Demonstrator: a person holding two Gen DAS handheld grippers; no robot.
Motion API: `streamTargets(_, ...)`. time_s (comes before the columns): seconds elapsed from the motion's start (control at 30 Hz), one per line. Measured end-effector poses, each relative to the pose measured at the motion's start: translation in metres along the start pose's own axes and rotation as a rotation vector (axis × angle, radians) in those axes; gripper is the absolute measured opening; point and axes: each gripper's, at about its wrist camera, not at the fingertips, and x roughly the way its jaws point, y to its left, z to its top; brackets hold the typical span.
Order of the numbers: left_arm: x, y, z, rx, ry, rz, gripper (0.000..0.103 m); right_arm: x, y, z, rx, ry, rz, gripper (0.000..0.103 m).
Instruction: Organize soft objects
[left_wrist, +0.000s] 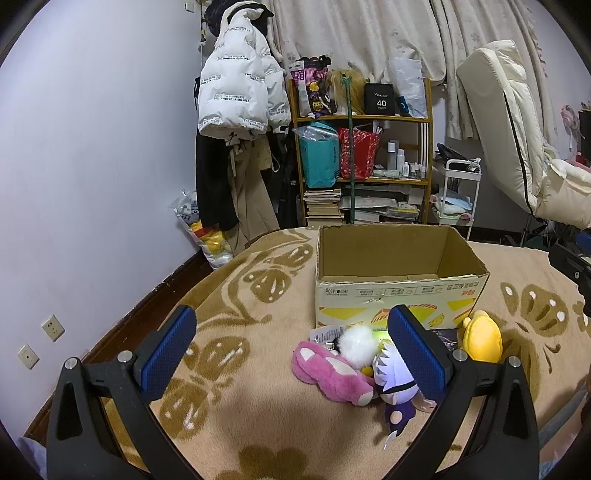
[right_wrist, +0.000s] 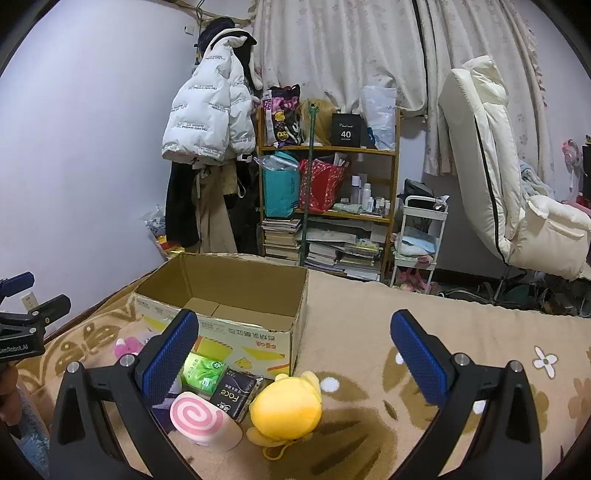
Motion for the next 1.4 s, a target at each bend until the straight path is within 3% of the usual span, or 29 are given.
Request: streamTargets(1.4,0.0023,0.001,-0.0032,0.007,0.007,0.009,0.102,0.0041,0.0036,-0.0052,-0.017,0.009,0.006,0.103)
